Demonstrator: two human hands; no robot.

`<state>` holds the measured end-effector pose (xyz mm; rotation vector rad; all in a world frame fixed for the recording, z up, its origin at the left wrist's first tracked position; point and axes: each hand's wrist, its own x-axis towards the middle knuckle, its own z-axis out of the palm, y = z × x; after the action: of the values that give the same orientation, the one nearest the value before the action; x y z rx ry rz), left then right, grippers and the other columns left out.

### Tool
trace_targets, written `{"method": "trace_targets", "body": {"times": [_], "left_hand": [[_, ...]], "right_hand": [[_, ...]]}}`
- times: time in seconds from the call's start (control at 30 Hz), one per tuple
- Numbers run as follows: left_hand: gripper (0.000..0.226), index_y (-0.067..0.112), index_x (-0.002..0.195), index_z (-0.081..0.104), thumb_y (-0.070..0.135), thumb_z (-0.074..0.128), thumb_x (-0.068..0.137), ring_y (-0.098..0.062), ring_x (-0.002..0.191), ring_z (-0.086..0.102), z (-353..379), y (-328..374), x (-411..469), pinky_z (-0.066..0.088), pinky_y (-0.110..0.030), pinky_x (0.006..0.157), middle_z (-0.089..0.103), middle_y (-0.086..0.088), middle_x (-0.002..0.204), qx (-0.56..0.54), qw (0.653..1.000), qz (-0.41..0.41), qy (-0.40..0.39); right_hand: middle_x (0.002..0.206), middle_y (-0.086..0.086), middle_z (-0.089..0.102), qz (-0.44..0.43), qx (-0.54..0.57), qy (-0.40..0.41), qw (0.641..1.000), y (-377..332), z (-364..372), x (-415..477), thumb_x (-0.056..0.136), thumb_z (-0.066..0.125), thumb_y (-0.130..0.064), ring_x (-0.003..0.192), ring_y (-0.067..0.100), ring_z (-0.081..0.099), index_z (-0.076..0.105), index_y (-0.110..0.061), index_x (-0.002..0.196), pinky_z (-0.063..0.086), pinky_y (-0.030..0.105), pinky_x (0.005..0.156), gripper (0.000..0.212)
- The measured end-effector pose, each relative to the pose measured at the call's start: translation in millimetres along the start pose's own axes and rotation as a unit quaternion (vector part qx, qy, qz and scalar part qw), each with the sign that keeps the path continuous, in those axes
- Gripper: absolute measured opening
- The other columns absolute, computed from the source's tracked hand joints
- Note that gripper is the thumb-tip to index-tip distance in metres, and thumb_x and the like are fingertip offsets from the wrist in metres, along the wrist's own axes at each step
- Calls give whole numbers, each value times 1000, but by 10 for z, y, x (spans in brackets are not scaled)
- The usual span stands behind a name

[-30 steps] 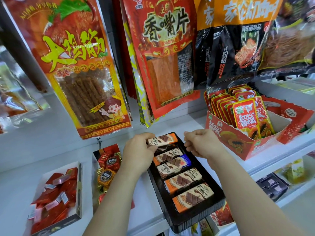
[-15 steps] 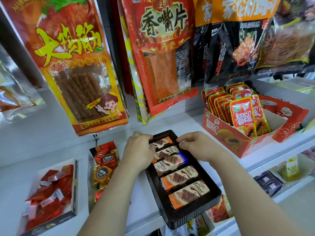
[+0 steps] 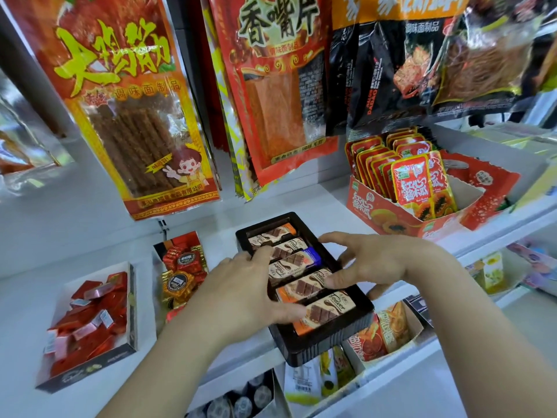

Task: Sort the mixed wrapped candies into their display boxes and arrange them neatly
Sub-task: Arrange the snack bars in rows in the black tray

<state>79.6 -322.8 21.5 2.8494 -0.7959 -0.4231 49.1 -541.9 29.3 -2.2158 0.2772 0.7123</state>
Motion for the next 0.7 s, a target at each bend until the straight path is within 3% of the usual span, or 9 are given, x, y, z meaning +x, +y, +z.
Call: {"method": "trace_targets", "body": {"times": [0.13, 0.23, 0.3, 0.43, 0.7], "left_hand": [[123, 38, 148, -9, 83, 62, 57, -23, 131, 39, 141, 56, -183, 38, -40, 107, 35, 1, 149, 9, 998, 8, -57], [120, 39, 146, -9, 81, 63, 60, -22, 127, 43, 236, 64, -237, 41, -38, 102, 38, 1, 146, 11, 998, 22, -53], [114, 37, 146, -5, 77, 64, 64, -21, 126, 43, 262, 72, -252, 41, -35, 101, 38, 1, 145, -1, 999, 30, -38], [107, 34, 145, 1, 70, 66, 69, -19, 118, 47, 278, 79, -221, 43, -30, 91, 43, 2, 140, -25, 999, 41, -21], [97, 32, 145, 11, 54, 72, 73, -14, 113, 51, 274, 132, 1, 45, -26, 88, 45, 9, 138, -113, 992, 46, 20]], "right_hand": [[131, -11, 48, -26, -78, -58, 995, 18, 54, -87, 68, 85, -33, 120, 19, 53, 2, -52, 146, 47, 42, 101, 115], [148, -9, 32, -32, -193, -63, 979, 25, 127, -91, 61, 87, -44, 134, 21, 38, -13, -51, 145, 34, 42, 111, 131], [150, -7, 22, -27, -232, -46, 971, 49, 177, -70, 60, 87, -43, 136, 25, 35, -18, -48, 145, 34, 44, 110, 135], [144, -4, 26, -44, -209, -1, 977, 116, 212, -30, 61, 89, -34, 132, 26, 39, -15, -43, 148, 36, 44, 108, 135], [142, -3, 34, -57, -133, 71, 987, 206, 108, 5, 63, 88, -22, 126, 26, 44, -8, -43, 148, 42, 41, 103, 130]]}}
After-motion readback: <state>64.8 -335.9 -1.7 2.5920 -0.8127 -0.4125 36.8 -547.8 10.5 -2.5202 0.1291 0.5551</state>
